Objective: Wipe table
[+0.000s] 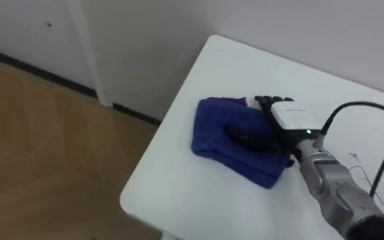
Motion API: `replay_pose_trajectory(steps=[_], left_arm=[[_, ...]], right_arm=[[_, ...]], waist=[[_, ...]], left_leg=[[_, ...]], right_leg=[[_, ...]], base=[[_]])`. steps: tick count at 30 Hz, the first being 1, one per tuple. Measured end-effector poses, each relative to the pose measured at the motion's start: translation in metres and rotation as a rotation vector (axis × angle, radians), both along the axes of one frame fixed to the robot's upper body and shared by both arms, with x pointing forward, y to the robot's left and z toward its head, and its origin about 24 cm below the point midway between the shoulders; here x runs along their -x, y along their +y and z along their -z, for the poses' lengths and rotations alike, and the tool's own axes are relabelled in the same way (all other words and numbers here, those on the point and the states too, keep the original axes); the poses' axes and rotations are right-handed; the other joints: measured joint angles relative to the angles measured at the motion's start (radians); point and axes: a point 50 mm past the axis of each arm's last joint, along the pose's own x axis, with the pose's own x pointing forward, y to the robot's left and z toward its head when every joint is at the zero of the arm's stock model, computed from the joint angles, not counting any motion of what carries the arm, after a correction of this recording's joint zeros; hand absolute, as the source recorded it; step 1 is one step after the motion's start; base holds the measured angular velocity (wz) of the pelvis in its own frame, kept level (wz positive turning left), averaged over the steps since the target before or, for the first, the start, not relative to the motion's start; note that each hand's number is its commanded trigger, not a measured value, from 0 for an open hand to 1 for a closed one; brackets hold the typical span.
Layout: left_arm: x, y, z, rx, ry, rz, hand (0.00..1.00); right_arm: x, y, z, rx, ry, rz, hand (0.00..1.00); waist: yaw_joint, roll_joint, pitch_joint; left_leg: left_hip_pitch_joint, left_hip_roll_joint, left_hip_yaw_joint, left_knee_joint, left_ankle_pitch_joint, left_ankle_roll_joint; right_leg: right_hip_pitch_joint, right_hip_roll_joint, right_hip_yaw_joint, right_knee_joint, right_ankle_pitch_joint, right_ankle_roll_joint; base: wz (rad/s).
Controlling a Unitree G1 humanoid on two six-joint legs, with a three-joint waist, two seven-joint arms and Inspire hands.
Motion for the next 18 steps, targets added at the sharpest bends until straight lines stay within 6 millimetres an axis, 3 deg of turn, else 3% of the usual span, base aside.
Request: replay_pose_trajectory(steps=[1,2,3,4,5,11,15,18], left_arm=[[0.003,0.001,0.0,-0.003,0.008,-0.004,0.0],[0.007,0.0,0.001,0.001,0.025,-0.008,0.0],[0.008,0.0,0.002,0.003,0.026,-0.009,0.0],[0.008,-0.003,0.002,0.009,0.023,-0.01,0.0],[0.006,-0.005,0.003,0.016,0.014,-0.009,0.0],[-0.005,-0.008,0.003,0.02,-0.008,0.012,0.0],[-0.009,-0.01,0.003,0.021,-0.006,0.043,0.0],[-0.01,-0.01,0.003,0.022,-0.004,0.045,0.0]], right_arm=[[0.0,0.003,-0.003,0.01,-0.017,-0.024,0.0],[0.007,0.002,0.004,0.017,-0.008,-0.021,0.0],[0.01,0.001,0.006,0.016,0.001,-0.017,0.0],[0.014,0.0,0.01,0.013,0.014,-0.011,0.0],[0.016,0.0,0.012,0.009,0.02,-0.011,0.0],[0.015,0.027,0.009,-0.07,-0.006,-0.045,0.0],[0.014,0.042,0.001,-0.114,-0.045,-0.089,0.0],[0.02,0.056,0.0,-0.144,-0.048,-0.14,0.0]], waist=[[-0.001,0.005,0.0036],[-0.013,0.025,-0.007],[-0.02,0.025,-0.011],[-0.029,0.036,-0.0051],[-0.035,0.043,-0.0056],[-0.038,0.029,-0.0066],[-0.036,0.032,-0.005],[-0.028,0.035,-0.0051]], left_leg=[[0.014,0.002,-0.036,-0.008,-0.001,-0.002],[0.038,0.01,-0.044,-0.024,-0.006,-0.01],[0.052,0.013,-0.033,-0.038,-0.003,-0.015],[0.073,0.017,0.001,-0.056,0.004,-0.025],[0.085,0.019,0.017,-0.068,0.007,-0.028],[0.098,0.012,0.033,-0.082,0.008,-0.026],[0.097,0.007,0.041,-0.082,0.007,-0.024],[0.09,0.012,0.047,-0.081,-0.011,0.003]], right_leg=[[-0.057,0.017,-0.007,-0.031,0.068,-0.031],[-0.052,0.016,-0.04,-0.001,0.105,-0.049],[-0.038,0.017,-0.038,0.002,0.105,-0.049],[-0.017,0.017,-0.04,0.005,0.105,-0.049],[-0.013,0.017,-0.038,0.004,0.104,-0.047],[-0.014,0.016,-0.04,0.005,0.1,-0.041],[-0.016,0.015,-0.032,0.006,0.099,-0.04],[-0.024,0.019,-0.037,0.007,0.096,-0.036]], base=[[-0.07],[0.08],[0.3],[0.11],[0.0],[-0.13],[0.03],[-0.01]])
